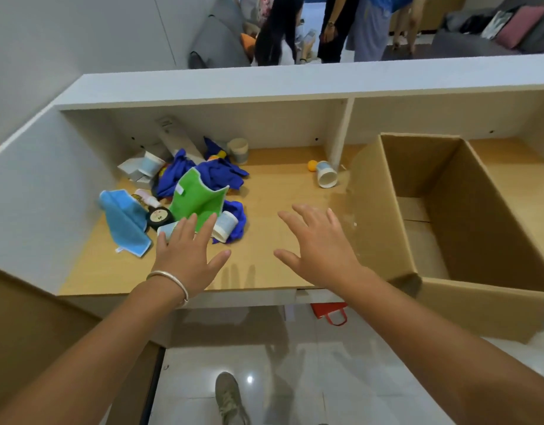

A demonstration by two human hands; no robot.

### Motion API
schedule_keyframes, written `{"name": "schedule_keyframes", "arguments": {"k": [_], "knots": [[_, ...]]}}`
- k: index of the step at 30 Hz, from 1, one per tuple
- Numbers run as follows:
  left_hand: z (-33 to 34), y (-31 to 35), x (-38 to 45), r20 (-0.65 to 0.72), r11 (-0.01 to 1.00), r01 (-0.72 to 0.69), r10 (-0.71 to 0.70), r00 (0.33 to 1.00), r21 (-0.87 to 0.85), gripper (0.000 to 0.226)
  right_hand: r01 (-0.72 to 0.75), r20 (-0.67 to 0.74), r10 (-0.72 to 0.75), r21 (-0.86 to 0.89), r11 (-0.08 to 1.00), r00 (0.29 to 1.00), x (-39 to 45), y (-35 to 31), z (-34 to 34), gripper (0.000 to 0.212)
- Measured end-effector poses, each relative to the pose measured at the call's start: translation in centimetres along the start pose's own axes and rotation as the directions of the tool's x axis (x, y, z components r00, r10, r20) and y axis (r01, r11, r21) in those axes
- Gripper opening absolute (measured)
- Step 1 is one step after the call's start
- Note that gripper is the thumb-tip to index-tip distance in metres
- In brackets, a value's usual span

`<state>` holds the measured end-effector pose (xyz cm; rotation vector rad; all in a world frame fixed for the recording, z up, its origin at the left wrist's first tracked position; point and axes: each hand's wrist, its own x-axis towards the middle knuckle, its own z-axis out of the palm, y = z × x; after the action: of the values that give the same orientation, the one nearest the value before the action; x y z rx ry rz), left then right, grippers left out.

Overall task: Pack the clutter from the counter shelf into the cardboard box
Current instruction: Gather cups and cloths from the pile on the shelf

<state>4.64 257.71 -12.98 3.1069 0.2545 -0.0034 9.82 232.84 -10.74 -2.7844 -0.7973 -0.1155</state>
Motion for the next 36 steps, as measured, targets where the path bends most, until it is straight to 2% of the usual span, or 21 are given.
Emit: {"name": "schedule_keyframes", "arguments": {"k": [11, 17, 21, 25, 28, 31, 36], "knots": [[3.2, -14.6, 6.0, 0.063, 0.988, 0.062, -0.053, 0.997, -0.145, 0.078, 0.008, 0.100, -0.006, -0.017, 1.000, 0.995, 12.4, -10.1, 6.4, 0.072], [6.4, -20.1, 8.1, 0.133, 0.985, 0.100, -0.082, 0.988, -0.138, 0.082, 0.044, 0.170, -0.039, -0.024, 0.999, 0.985, 17.0, -14.5, 10.3, 0.073], [8.2, -20.2, 9.7, 0.176, 0.987, 0.055, -0.028, 0.984, -0.153, 0.086, 0.068, 0.204, -0.062, -0.020, 0.997, 0.977, 18.9, -15.2, 12.2, 0.075], [9.8, -19.4, 12.2, 0.162, 0.981, -0.013, 0.045, 0.986, -0.195, 0.083, 0.107, 0.227, -0.096, -0.036, 0.994, 0.969, 21.9, -15.3, 14.2, 0.075], [10.7, -18.5, 13.7, 0.171, 0.979, -0.026, 0.061, 0.983, -0.203, 0.075, 0.162, 0.204, -0.136, -0.116, 0.980, 0.969, 23.9, -14.6, 15.4, 0.072], [11.7, -17.8, 14.9, 0.201, 0.983, -0.045, 0.081, 0.976, -0.175, 0.075, 0.204, 0.187, -0.181, -0.115, 0.972, 0.966, 25.5, -13.5, 16.8, 0.066], [12.8, -17.3, 16.1, 0.234, 0.987, -0.073, 0.105, 0.966, -0.144, 0.074, 0.285, 0.304, -0.231, -0.148, 0.947, 0.924, 27.8, -11.1, 18.6, 0.064]]}}
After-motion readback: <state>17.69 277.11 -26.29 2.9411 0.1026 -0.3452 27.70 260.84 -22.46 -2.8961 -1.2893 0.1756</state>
